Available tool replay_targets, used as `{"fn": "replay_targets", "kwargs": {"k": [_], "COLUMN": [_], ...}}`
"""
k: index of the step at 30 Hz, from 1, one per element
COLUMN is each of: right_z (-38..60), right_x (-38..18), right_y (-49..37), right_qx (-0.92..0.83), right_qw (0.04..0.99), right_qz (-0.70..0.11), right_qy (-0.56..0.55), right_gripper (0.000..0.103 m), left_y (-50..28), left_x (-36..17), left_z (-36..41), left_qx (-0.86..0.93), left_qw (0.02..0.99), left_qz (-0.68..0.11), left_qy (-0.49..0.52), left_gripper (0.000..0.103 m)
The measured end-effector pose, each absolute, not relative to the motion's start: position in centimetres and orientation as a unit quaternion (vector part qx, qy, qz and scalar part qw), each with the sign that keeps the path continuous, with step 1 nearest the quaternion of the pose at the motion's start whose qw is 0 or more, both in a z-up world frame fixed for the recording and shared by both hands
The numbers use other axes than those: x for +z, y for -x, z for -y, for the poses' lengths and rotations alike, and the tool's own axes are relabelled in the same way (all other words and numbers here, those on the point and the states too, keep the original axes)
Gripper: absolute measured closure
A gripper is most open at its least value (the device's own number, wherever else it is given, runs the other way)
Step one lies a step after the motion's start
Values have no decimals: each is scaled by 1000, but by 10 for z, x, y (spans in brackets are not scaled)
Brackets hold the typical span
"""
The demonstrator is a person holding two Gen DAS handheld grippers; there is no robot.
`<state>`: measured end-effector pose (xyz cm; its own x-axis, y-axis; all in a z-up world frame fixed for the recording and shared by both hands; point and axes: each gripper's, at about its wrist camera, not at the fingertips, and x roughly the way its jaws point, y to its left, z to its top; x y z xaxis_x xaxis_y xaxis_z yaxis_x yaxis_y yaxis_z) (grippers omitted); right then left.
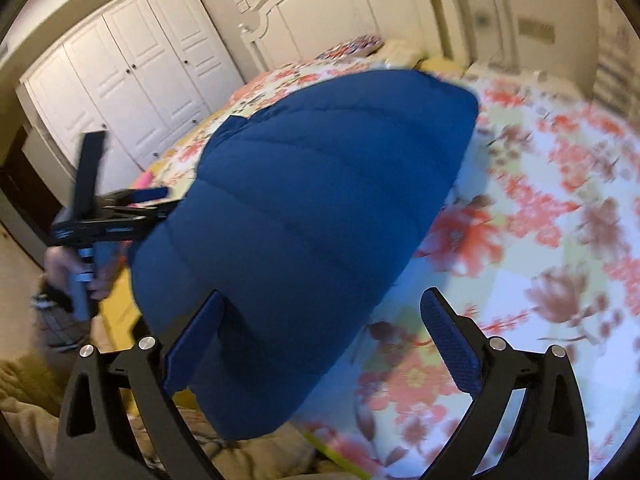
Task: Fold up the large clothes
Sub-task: 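Carry the folded jacket with both tools and lower it onto the bed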
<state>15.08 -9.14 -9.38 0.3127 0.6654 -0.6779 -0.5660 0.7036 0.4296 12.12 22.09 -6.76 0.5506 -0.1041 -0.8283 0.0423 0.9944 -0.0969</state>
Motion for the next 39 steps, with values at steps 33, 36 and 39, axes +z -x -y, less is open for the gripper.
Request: {"fn": "replay_targets", "kwargs": {"k": [33,36,39], "right_z": [140,172,196], "right_x": [-53,-33,-24], "right_y": [-165,-199,-248], "right_qx": [362,343,326], "right_qw": [880,895,900], "right_qz": [-298,-278,-282], "right_qy": [-76,-69,-71], "right_gripper": [34,34,34], "left_y": [-190,-237,-285], "left_x": [-20,-2,4], "left_z": [-110,-77,-46], "left_qx": [-191,-205,-209], "left_qw": [917,921,919], "left_qz": [-341,-325,-324], "left_qy": [77,72,81], "left_gripper": [71,71,71]}}
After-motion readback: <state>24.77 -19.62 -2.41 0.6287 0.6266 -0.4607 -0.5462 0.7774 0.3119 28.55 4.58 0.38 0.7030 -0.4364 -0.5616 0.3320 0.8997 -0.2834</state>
